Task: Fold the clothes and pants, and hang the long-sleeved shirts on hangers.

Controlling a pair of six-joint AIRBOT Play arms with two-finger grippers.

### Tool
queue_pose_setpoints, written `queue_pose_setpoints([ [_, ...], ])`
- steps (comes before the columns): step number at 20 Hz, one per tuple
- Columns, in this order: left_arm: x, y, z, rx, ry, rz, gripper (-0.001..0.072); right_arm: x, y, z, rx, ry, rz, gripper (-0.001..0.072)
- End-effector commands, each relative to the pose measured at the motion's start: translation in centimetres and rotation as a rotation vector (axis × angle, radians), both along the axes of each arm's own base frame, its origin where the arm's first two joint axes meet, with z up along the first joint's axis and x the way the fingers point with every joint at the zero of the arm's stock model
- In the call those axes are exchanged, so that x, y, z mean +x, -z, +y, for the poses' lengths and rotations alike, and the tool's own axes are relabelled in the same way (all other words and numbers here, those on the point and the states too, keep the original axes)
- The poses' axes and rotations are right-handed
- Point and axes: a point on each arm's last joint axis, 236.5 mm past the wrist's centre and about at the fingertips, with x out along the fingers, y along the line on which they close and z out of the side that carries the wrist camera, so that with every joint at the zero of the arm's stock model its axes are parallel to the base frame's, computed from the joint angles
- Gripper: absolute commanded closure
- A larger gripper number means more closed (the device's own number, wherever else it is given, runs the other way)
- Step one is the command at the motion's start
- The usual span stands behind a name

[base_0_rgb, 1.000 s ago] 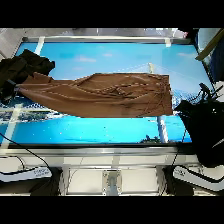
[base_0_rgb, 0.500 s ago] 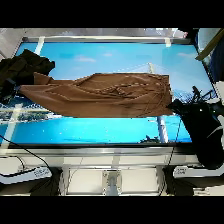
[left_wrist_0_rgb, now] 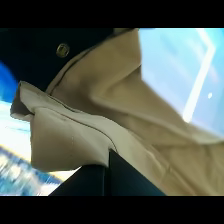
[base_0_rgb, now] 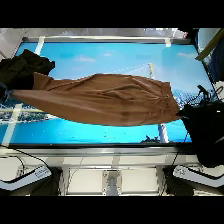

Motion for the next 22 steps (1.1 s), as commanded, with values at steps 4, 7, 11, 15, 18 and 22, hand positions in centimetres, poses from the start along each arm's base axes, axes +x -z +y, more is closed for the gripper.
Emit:
queue_pose_setpoints([
  [4,-10.5,9.3,-2.5,-0.018,0.080,0.444,0.0699,-6.5,1.3,-2.1,-0.090,0.007,0.145,0.0678],
  [7,-14.2,13.6,-2.9,-0.003,0.083,0.575,0.0698,-10.4,4.9,-0.9,-0.082,-0.013,0.264,0.0678],
  [11,-14.3,14.2,-1.5,0.035,0.026,0.577,0.0698,-12.4,6.2,-1.2,-0.111,-0.015,0.333,0.0678],
  [15,-13.1,13.5,0.0,0.061,-0.044,0.531,0.0698,-10.4,4.5,-3.5,-0.179,0.021,0.291,0.0678],
  [18,-13.0,13.4,0.0,0.055,-0.048,0.527,0.0697,-8.8,3.1,-4.6,-0.210,0.049,0.251,0.0677],
  [22,-12.5,12.1,-0.1,0.057,-0.051,0.501,0.0083,-9.1,2.3,-4.1,-0.180,0.042,0.267,0.0384],
])
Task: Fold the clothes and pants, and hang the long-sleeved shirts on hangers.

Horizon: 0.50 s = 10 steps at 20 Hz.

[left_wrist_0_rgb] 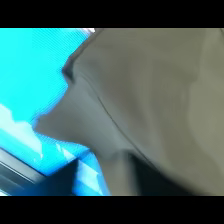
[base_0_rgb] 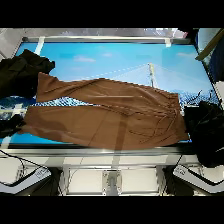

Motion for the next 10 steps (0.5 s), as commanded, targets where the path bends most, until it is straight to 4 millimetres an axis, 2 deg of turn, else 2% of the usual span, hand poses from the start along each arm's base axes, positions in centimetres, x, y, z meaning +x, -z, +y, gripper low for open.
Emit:
queue_pose_setpoints([
  [1,0.8,-2.1,0.6,0.031,-0.003,-0.041,0.0083,-0.1,-1.2,0.4,0.025,-0.001,0.015,0.0384],
  [4,2.7,-7.9,2.5,0.146,-0.003,-0.155,0.0082,0.7,-3.2,-0.2,0.016,0.010,0.000,0.0385],
  [6,4.1,-11.2,2.6,0.177,-0.009,-0.245,0.0082,2.7,-4.8,-0.6,0.009,0.040,-0.066,0.0385],
  [8,5.3,-12.1,1.6,0.142,-0.013,-0.299,0.0082,6.0,-6.7,0.2,0.053,0.070,-0.199,0.0386],
  [10,5.6,-10.6,0.9,0.108,0.010,-0.265,0.0082,9.2,-8.4,1.5,0.127,0.112,-0.330,0.0386],
])
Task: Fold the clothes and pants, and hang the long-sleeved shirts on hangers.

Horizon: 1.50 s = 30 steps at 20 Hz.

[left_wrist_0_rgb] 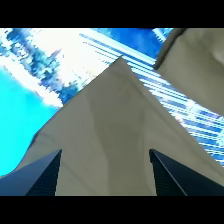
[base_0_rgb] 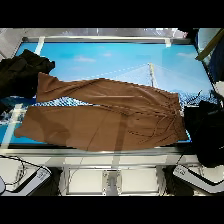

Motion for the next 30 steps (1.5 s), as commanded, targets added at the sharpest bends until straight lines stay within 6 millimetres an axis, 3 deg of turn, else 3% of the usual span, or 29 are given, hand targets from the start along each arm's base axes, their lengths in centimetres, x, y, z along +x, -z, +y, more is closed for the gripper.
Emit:
queue_pose_setpoints([
  [1,1.1,0.6,-1.3,-0.058,0.027,0.002,0.0082,5.2,-3.4,2.0,0.113,0.063,-0.211,0.0386],
  [3,1.0,2.3,-1.9,-0.133,0.018,0.042,0.0082,5.7,-3.7,2.8,0.133,0.052,-0.228,0.0386],
  [4,2.0,2.3,-2.3,-0.182,-0.007,0.003,0.0082,5.8,-3.7,3.1,0.133,0.044,-0.227,0.0386],
  [7,9.5,-0.7,-4.1,-0.292,0.001,-0.307,0.0083,6.9,-3.8,3.4,0.114,0.036,-0.256,0.0387],
  [8,11.3,-0.6,-4.7,-0.313,-0.002,-0.346,0.0084,7.3,-3.8,3.6,0.106,0.030,-0.267,0.0388],
  [10,13.4,2.0,-6.5,-0.357,0.004,-0.314,0.0083,7.6,-3.7,4.5,0.101,0.002,-0.270,0.0388],
  [15,15.5,9.5,-10.9,-0.436,0.049,-0.173,0.0084,8.4,-3.8,4.3,0.076,0.004,-0.298,0.0388],
  [18,17.3,10.9,-10.2,-0.421,-0.025,-0.209,0.0084,9.2,-3.8,3.5,0.048,0.021,-0.327,0.0388],
  [21,18.8,10.2,-7.7,-0.368,-0.127,-0.289,0.0084,9.2,-3.8,3.4,0.030,-0.017,-0.340,0.0388],
  [25,19.6,10.3,-6.6,-0.336,-0.161,-0.311,0.0122,9.4,-3.8,3.3,0.023,-0.012,-0.348,0.0388],
  [30,21.9,12.2,-8.6,-0.365,-0.128,-0.290,0.0126,9.5,-3.8,3.2,0.020,-0.009,-0.351,0.0389],
])
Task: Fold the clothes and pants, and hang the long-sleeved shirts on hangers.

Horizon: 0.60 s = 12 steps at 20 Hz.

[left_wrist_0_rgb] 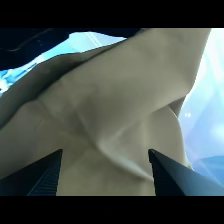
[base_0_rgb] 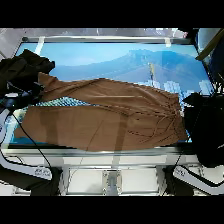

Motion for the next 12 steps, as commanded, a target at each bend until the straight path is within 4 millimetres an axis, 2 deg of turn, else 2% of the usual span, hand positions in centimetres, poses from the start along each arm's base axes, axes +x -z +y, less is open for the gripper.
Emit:
queue_pose_setpoints([
  [1,1.9,0.9,-1.1,-0.001,0.015,-0.004,0.0128,0.1,0.0,0.0,-0.002,-0.001,-0.002,0.0389],
  [2,2.4,1.1,-1.4,-0.001,0.023,-0.006,0.0193,0.1,0.0,0.0,-0.002,-0.001,-0.003,0.0389],
  [5,2.8,1.8,-1.9,-0.001,0.040,0.004,0.0541,0.1,0.0,0.0,-0.002,0.000,-0.003,0.0389],
  [6,2.7,1.8,-2.1,0.005,0.055,0.005,0.0702,0.1,0.0,0.0,-0.003,-0.001,-0.003,0.0389],
  [9,2.8,1.1,-2.3,-0.013,0.082,-0.003,0.0697,0.1,0.0,0.0,-0.002,-0.001,-0.003,0.0389],
  [10,2.9,0.1,-2.3,-0.019,0.093,-0.017,0.0697,0.1,0.0,0.0,-0.002,-0.001,-0.002,0.0389],
  [12,3.4,-3.4,-1.7,0.013,0.106,-0.077,0.0698,-0.1,0.0,0.1,0.001,-0.005,0.002,0.0390],
])
